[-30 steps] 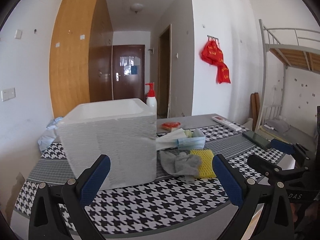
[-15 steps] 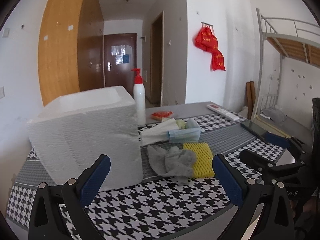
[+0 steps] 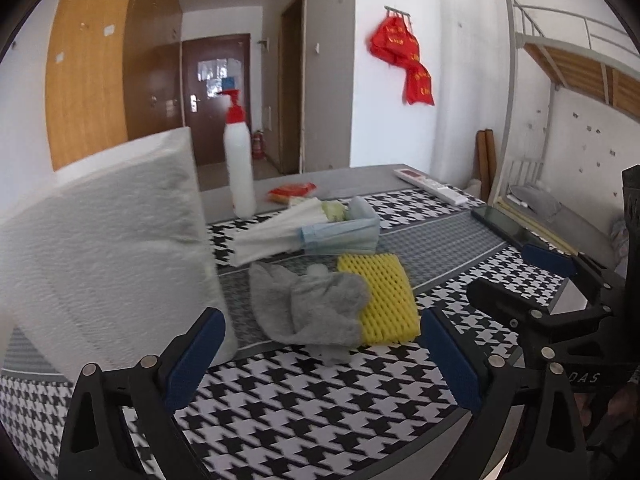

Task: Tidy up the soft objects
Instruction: 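Reach the left gripper to the grey sock while the right approaches the yellow net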

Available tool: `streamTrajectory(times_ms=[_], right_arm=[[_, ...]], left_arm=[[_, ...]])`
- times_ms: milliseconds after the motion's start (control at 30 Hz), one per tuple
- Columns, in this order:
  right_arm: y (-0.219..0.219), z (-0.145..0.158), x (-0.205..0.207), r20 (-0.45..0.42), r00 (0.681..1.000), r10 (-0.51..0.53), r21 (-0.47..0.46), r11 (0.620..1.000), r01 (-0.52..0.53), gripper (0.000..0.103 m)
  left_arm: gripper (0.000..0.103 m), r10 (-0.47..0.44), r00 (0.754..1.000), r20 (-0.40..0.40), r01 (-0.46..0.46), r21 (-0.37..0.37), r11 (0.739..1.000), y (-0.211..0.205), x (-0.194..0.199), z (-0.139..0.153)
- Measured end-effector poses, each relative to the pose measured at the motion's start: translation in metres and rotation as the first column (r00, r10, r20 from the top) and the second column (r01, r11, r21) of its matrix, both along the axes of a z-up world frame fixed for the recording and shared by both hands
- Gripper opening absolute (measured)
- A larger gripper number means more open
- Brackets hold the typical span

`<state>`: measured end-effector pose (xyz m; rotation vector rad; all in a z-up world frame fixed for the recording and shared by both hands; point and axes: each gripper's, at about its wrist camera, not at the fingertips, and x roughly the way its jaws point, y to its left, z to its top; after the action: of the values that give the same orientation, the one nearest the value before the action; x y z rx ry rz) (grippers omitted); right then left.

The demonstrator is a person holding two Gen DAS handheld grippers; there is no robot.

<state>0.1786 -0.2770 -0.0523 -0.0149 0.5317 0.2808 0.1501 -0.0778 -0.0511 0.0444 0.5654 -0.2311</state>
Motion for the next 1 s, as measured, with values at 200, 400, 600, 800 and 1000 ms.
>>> streamTrajectory(times_ms=[200, 400, 600, 800, 1000], right_arm=[[-0.014, -0.001, 0.007, -0.011, 1.0, -0.023, 0.0, 1.0, 0.023, 0.103], [-0.028, -0.005, 0.015, -0.032, 0.999, -0.04, 0.005, 0.999, 0.04, 0.103], [-0.036, -0.008, 0.022, -0.051, 0.998, -0.04, 0.014, 0.999, 0.041, 0.103], [-0.033, -0.006, 0.028, -0.06, 0.998, -0.021, 0.01, 1.0, 0.021, 0.103], [-0.025, -0.003, 0.032, -0.07, 0.998, -0.003, -0.006, 1.0, 0.003, 0.103]], left_arm=[[0.099, 0.017, 0.999, -0.028, -0.017, 0.007, 1.0, -0.004, 0.019, -0.003], [0.098, 0.014, 0.997, -0.073, -0.013, 0.018, 1.0, -0.013, 0.037, -0.009], [0.098, 0.075, 0.987, -0.145, -0.072, 0.024, 0.997, -0.012, 0.062, -0.018], [0.097, 0.103, 0.982, -0.16, -0.101, 0.021, 0.995, -0.015, 0.072, -0.019], [0.097, 0.146, 0.979, -0.141, -0.144, 0.031, 0.989, -0.01, 0.078, -0.018]])
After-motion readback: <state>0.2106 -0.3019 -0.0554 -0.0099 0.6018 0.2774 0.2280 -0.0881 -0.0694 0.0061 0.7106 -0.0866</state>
